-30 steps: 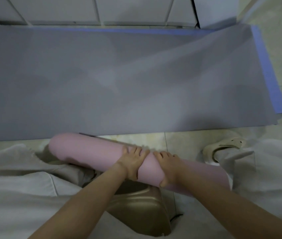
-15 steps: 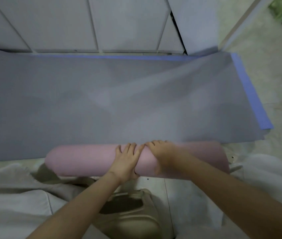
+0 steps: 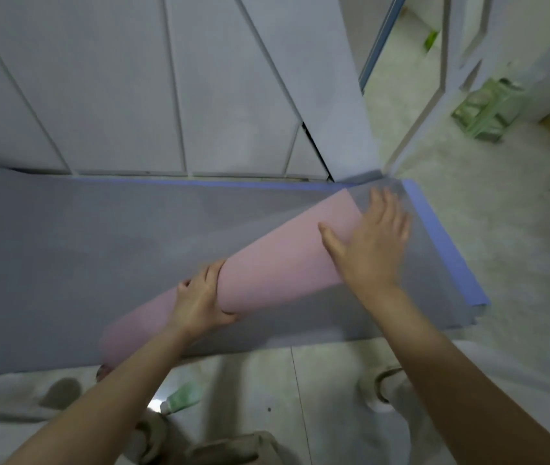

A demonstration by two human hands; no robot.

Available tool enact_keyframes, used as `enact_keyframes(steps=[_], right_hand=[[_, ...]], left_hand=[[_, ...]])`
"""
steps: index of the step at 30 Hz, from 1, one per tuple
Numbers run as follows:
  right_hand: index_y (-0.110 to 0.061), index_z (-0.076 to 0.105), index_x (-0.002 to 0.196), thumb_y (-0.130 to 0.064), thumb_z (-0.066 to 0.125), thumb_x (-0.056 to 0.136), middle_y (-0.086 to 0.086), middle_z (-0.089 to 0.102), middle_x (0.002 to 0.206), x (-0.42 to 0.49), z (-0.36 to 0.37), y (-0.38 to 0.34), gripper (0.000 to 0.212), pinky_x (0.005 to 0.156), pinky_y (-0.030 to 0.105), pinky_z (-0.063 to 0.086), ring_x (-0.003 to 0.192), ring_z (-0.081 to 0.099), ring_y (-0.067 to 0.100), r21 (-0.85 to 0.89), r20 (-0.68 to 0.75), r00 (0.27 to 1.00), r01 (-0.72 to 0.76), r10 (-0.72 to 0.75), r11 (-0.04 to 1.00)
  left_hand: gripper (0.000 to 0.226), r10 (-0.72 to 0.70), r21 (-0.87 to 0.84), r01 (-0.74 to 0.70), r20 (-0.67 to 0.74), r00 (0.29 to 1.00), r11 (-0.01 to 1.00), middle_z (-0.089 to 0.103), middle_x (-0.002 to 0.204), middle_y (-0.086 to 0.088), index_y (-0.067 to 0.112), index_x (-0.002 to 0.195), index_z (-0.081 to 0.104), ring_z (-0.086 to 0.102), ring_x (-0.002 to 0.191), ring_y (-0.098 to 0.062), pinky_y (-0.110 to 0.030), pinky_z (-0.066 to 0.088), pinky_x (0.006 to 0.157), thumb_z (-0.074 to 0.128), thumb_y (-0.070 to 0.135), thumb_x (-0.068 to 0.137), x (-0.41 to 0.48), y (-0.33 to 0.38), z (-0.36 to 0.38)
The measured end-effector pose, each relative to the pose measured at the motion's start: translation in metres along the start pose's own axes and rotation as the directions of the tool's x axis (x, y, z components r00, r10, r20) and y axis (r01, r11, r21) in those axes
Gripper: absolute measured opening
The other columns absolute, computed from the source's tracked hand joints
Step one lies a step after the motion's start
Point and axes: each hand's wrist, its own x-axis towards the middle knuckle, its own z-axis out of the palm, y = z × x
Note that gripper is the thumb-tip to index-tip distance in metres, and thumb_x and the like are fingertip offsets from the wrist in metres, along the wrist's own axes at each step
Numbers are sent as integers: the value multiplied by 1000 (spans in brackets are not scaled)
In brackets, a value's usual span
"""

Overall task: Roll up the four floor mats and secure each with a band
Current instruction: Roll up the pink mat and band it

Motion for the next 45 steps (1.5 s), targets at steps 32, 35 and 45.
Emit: enact_keyframes(steps=[32, 35, 45], right_hand=[[-20, 56, 118, -50, 76, 67, 3, 64, 111, 73, -78, -202, 62, 79, 38, 41, 106, 55, 25, 97, 264, 488, 845, -832, 526], [-20, 56, 117, -51, 78, 64, 4, 62, 107, 71, -73, -208, 65, 81, 40, 42, 103, 54, 25, 110, 244, 450, 867, -859, 485], [-13, 42, 135, -61, 57, 78, 9, 34, 146, 41, -35, -204, 75, 115, 51, -3, 144, 11, 26, 161, 104, 730, 657, -675, 736]], left_hand=[[44, -266, -839, -50, -228, 937, 542, 61, 107, -2, 8, 121, 52, 56, 107, -23, -31, 51, 79, 43, -15, 85, 42, -10, -185], [29, -309, -896, -152, -297, 904, 418, 66, 99, 0, 14, 109, 62, 60, 91, -14, -29, 48, 73, 35, 12, 97, 50, 21, -245], [30, -203, -632, 6, -239, 950, 775, 59, 108, -6, 15, 120, 53, 53, 88, -17, -30, 41, 77, 29, 23, 103, 61, 21, -262]])
